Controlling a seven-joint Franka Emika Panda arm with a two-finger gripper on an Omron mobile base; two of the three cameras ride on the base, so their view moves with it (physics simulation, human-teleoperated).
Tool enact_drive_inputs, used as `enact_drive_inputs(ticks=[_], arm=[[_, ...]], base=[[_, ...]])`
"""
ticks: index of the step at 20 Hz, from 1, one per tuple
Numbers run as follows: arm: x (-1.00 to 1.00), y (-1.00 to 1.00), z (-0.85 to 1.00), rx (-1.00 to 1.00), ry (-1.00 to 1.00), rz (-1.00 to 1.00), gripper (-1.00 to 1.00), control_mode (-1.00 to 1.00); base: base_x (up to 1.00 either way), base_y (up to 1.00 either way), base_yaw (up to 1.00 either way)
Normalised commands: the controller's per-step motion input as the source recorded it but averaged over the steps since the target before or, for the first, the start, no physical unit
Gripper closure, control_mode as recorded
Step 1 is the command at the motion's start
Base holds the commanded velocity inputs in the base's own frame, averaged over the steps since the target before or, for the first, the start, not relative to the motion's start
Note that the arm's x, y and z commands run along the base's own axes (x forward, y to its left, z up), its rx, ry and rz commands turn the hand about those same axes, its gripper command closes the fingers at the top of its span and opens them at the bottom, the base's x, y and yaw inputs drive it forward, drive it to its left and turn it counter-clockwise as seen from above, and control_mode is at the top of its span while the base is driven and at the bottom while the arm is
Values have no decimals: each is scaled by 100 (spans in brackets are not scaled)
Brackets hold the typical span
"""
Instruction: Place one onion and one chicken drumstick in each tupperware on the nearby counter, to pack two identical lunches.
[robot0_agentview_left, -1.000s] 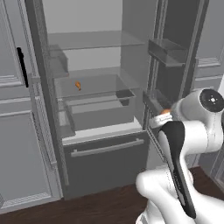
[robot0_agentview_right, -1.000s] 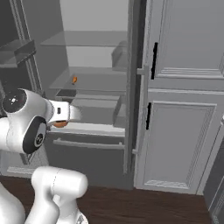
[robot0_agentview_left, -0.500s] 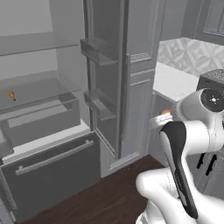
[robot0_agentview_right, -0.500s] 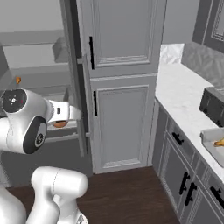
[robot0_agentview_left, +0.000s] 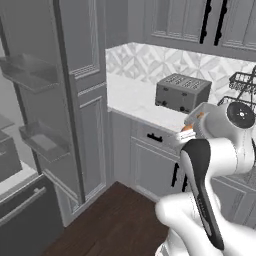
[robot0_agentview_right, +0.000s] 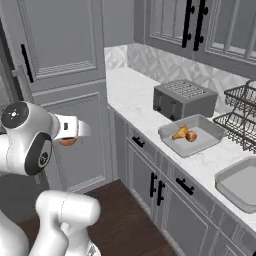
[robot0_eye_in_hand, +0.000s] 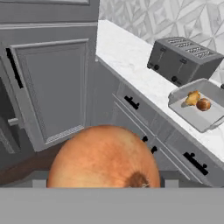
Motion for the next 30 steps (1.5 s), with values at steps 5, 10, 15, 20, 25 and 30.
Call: enact_drive_inputs(ticks=[5, 10, 15, 20, 25, 30], arm=[[0, 0, 0, 0, 0, 0, 100, 100], [0, 0, 0, 0, 0, 0, 100, 100], [0, 0, 0, 0, 0, 0, 100, 100], [6, -9, -15, 0, 0, -7, 100, -100], [27, -42, -87, 0, 0, -29, 100, -100], [45, -37, -79, 0, 2, -19, 100, -100]], base=[[2, -91, -55], [31, -74, -48], [73, -24, -36], [47, -19, -27], [0, 0, 0], [0, 0, 0]])
